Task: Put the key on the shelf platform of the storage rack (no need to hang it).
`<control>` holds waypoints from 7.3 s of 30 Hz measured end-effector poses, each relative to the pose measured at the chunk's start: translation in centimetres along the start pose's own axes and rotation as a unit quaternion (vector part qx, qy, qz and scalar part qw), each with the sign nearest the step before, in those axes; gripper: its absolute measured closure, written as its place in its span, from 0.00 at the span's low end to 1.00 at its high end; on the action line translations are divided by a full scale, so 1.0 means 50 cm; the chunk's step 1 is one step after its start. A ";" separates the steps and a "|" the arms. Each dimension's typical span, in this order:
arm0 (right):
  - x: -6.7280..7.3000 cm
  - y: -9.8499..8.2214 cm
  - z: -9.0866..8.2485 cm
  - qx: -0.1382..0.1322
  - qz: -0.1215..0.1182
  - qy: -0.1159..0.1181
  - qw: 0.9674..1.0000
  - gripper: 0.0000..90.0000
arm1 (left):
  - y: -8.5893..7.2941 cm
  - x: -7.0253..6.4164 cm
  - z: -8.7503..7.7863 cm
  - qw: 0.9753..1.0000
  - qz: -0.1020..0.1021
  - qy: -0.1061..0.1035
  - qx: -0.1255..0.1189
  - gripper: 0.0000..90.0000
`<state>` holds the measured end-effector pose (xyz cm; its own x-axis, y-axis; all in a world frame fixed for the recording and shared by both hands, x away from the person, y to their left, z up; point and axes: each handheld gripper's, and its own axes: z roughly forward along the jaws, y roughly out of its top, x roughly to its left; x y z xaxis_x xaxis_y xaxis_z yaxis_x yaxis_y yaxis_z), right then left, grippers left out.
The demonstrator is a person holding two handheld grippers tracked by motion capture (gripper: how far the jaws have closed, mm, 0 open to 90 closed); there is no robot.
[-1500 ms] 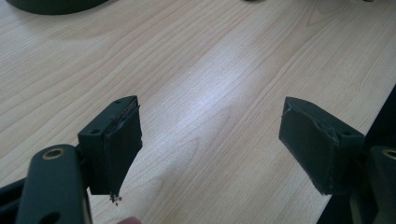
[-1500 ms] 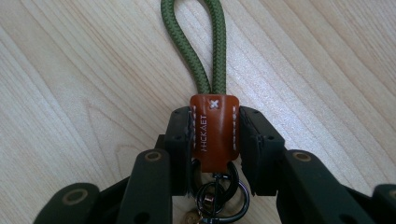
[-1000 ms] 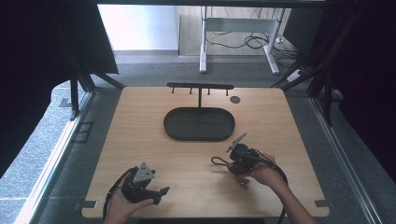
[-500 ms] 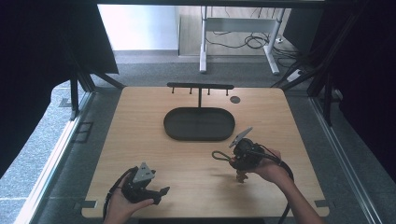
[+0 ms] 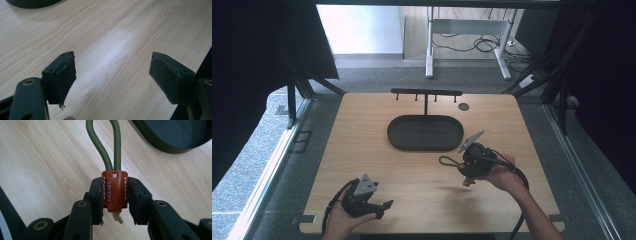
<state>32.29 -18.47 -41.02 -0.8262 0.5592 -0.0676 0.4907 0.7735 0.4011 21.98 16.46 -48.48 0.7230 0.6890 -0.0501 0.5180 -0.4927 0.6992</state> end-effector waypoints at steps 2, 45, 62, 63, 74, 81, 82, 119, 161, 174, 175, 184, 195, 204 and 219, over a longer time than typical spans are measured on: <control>-0.001 0.004 -0.005 -0.002 -0.001 -0.002 1.000 0.75 | 0.000 -0.001 0.001 1.000 0.001 -0.002 0.000 0.24; -0.108 0.143 -0.016 0.005 0.023 -0.010 1.000 0.75 | -0.002 0.008 -0.009 1.000 -0.005 0.004 -0.004 0.24; -0.134 0.202 -0.003 0.008 0.020 -0.014 1.000 0.75 | -0.004 0.014 -0.013 1.000 -0.010 0.008 -0.006 0.25; -0.135 0.205 -0.002 0.011 0.022 -0.015 1.000 0.75 | -0.004 0.014 -0.013 1.000 -0.010 0.008 -0.006 0.25; -0.157 0.235 0.016 0.013 0.033 -0.016 0.999 0.75 | -0.005 0.015 -0.013 1.000 -0.011 0.007 -0.007 0.25; -0.168 0.256 0.028 0.013 0.025 -0.016 0.999 0.75 | -0.005 0.017 -0.014 1.000 -0.012 0.007 -0.008 0.25; -0.170 0.258 0.030 0.014 0.023 -0.015 1.000 0.75 | -0.006 0.017 -0.015 1.000 -0.012 0.008 -0.008 0.25; -0.197 0.268 0.145 0.021 0.038 -0.021 0.999 0.75 | -0.007 0.018 -0.017 1.000 -0.012 0.008 -0.010 0.25; -0.182 0.230 0.223 0.039 0.035 -0.011 0.999 0.67 | -0.008 0.020 -0.021 1.000 -0.012 0.010 -0.020 0.25; -0.182 0.220 0.195 0.024 0.039 -0.011 0.999 0.63 | -0.007 0.016 -0.018 1.000 -0.009 0.008 -0.017 0.25; -0.183 0.218 0.192 0.022 0.041 -0.010 0.999 0.62 | -0.007 0.016 -0.017 1.000 -0.009 0.007 -0.017 0.25; -0.178 0.194 0.156 -0.012 0.057 0.000 0.998 0.56 | -0.008 0.019 -0.016 1.000 -0.011 0.008 -0.014 0.25; -0.152 0.113 0.105 -0.063 0.059 0.012 0.996 0.51 | -0.008 0.017 -0.013 1.000 -0.011 0.011 -0.010 0.25; -0.114 0.003 0.082 -0.099 0.074 0.017 0.992 0.48 | -0.007 0.012 -0.007 1.000 -0.007 0.012 -0.004 0.25; -0.048 -0.180 0.095 -0.134 0.106 0.011 0.985 0.47 | -0.008 0.007 0.002 1.000 -0.009 0.017 0.006 0.25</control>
<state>31.19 -25.37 -48.79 -0.7203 0.6909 0.0619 0.5644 0.5319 0.6313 22.06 16.84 -48.83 0.6981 0.7151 -0.0373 0.5354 -0.4866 0.6903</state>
